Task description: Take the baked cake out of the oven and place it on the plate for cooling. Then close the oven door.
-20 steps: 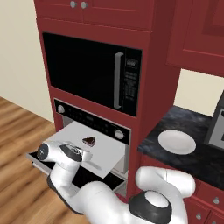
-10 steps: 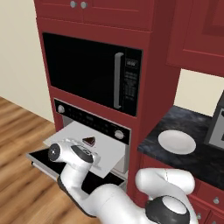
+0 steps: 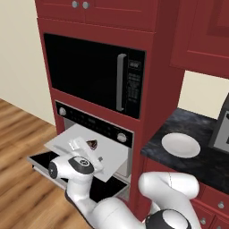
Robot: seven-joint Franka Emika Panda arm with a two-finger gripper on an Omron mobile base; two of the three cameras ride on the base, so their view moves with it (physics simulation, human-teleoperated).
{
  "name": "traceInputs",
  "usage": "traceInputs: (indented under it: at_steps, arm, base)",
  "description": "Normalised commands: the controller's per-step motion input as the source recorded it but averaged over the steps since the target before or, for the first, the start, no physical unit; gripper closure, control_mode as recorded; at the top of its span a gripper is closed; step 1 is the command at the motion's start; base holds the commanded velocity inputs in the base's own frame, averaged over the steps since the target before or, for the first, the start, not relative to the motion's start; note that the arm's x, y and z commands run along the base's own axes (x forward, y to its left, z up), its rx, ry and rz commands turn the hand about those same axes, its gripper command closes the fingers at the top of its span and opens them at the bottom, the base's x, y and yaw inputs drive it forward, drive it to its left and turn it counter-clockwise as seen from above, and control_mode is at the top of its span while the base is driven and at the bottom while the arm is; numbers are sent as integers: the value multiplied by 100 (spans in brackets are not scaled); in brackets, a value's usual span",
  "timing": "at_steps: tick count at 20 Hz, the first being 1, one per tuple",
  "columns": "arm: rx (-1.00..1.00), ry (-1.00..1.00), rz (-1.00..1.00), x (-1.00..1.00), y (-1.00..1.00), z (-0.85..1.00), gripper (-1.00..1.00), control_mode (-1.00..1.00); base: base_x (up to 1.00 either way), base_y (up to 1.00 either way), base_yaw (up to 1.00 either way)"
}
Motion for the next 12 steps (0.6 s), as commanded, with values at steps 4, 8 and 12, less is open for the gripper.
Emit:
traceInputs:
  at_steps: [4,8,12]
  arm:
    - [24,-2,-27,2,-9,26,-100,-100]
    - [24,-1,-30,4,0,19,-100,-100]
    - [15,-15,-22,0,0,-7,-100,-100]
  base:
    - [0,0,0]
    - [0,0,0]
    - [0,0,0]
